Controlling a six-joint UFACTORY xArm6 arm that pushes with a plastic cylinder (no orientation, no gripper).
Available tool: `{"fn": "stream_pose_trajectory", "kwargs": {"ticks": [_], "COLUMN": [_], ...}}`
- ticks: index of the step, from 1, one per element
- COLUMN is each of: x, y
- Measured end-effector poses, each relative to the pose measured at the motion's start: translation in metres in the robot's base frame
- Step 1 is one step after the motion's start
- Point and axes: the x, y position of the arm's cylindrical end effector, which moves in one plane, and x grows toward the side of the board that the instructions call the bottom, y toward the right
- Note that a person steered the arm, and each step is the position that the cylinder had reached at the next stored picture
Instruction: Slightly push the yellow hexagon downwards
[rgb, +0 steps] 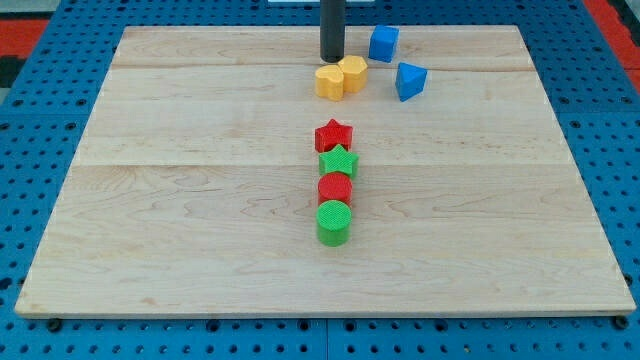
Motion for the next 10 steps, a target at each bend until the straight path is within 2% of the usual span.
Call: {"fn": "stream_pose_trajectory", "kwargs": {"ticks": [3,8,10], "x": [0.006,0.016,0.012], "y": [0.026,0.023,0.049]}}
